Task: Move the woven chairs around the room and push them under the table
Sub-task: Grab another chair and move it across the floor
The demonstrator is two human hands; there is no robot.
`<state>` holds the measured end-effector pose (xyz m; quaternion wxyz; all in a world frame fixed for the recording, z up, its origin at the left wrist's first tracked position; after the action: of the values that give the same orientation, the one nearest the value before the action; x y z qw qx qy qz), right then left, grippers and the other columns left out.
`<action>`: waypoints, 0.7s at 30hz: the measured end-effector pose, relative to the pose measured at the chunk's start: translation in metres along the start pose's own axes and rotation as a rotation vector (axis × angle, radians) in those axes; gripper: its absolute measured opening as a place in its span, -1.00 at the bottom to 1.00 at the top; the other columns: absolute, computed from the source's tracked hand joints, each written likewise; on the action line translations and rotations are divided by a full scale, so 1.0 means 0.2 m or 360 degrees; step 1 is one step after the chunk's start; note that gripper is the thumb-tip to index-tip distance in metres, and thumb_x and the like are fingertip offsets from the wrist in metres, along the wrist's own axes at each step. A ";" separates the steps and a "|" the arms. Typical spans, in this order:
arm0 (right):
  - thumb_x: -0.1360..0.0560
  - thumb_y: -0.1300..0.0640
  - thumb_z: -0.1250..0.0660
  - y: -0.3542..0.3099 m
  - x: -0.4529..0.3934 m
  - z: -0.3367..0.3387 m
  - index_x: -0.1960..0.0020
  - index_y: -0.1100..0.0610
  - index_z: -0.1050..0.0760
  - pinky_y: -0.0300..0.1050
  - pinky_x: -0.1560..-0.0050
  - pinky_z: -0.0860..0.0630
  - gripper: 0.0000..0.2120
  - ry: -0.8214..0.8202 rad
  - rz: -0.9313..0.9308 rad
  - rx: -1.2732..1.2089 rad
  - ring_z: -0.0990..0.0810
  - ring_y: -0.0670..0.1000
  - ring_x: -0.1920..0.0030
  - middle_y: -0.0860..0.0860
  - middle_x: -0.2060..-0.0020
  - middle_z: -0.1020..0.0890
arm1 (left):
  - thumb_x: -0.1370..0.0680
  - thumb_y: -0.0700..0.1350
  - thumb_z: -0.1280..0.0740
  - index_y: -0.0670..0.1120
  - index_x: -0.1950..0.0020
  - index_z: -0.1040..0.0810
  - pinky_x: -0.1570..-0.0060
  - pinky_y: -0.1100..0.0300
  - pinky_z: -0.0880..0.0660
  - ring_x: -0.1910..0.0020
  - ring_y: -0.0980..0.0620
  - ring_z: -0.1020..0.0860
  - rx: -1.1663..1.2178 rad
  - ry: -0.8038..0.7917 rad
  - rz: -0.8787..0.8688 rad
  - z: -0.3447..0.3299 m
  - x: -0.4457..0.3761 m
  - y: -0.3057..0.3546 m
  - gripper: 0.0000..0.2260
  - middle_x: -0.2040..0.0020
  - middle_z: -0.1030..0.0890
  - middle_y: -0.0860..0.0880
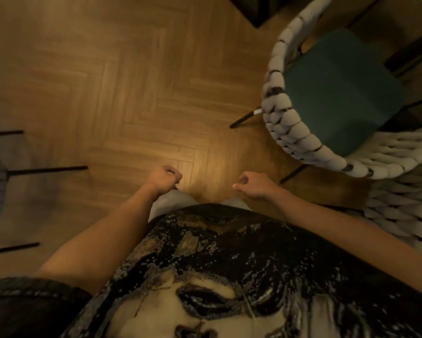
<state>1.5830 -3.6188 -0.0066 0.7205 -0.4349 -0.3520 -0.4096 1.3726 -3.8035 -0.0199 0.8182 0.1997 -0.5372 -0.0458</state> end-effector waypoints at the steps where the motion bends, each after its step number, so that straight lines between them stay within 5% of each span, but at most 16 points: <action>1: -0.63 -0.08 -0.32 -0.08 -0.01 -0.01 -0.43 0.14 -0.45 -0.08 -0.19 -0.43 -0.54 -0.0012 0.0029 0.0054 -0.50 0.11 -0.32 0.10 -0.36 -0.52 | -0.63 -0.11 -0.33 -0.16 -0.12 -0.57 0.19 0.16 -0.49 0.11 -0.02 -0.57 0.0053 0.0015 0.0012 0.06 0.01 -0.06 -0.86 0.03 -0.62 -0.09; 6: -0.63 -0.06 -0.32 -0.54 -0.10 -0.10 -0.40 0.12 -0.46 -0.08 -0.16 -0.43 -0.58 -0.0059 0.0126 0.0267 -0.51 0.08 -0.28 0.10 -0.32 -0.54 | -0.62 -0.10 -0.35 -0.10 -0.02 -0.58 -0.14 -0.01 -0.54 -0.08 -0.10 -0.59 0.0258 0.0095 0.0045 0.37 0.04 -0.36 -0.92 -0.04 -0.64 -0.11; 21: -0.60 -0.14 -0.35 -1.82 -0.34 -0.46 -0.43 0.15 -0.45 -0.06 -0.22 -0.44 -0.48 -0.0380 0.0420 0.0924 -0.50 0.11 -0.33 0.11 -0.36 -0.53 | -0.64 -0.10 -0.31 -0.14 -0.17 -0.57 -0.08 0.02 -0.55 -0.07 -0.08 -0.59 0.0859 0.0416 0.0294 1.06 0.09 -1.05 -0.83 -0.09 -0.62 -0.13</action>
<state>1.2435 -3.7885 0.0232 0.8149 -0.2982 -0.4765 -0.1416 1.2195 -4.0603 -0.0119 0.7985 0.3641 -0.4361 0.1991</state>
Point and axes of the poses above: each hand's wrist, its own x-axis away from the middle knuckle, its own z-axis out of the back of the hand, y = z × x, the point moved 1 cm from there along -x, towards the middle knuckle
